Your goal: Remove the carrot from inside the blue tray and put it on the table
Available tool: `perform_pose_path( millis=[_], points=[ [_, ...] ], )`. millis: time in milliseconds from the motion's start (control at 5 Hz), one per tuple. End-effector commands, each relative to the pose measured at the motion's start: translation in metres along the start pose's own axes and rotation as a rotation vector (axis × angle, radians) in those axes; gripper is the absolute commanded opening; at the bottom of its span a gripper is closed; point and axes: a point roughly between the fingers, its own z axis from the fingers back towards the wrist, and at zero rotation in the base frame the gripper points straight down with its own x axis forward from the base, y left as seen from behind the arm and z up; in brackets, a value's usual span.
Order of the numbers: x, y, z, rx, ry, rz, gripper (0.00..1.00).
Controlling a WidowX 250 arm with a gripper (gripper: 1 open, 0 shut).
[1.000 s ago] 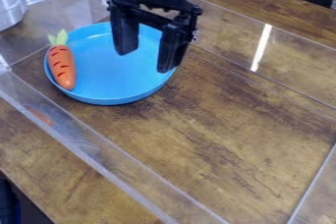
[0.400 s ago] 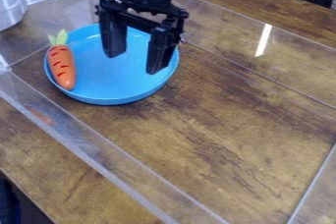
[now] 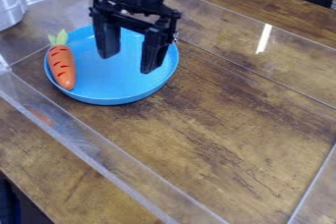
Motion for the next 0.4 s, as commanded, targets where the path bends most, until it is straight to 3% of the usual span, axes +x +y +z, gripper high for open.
perform_pose_path(
  millis=[0, 200],
  points=[
    [0.0024, 0.0102, 0.0074, -0.002, -0.036, 0.042, 1.0],
    [0.0042, 0.013, 0.0045, -0.002, -0.035, 0.058, 1.0]
  ],
)
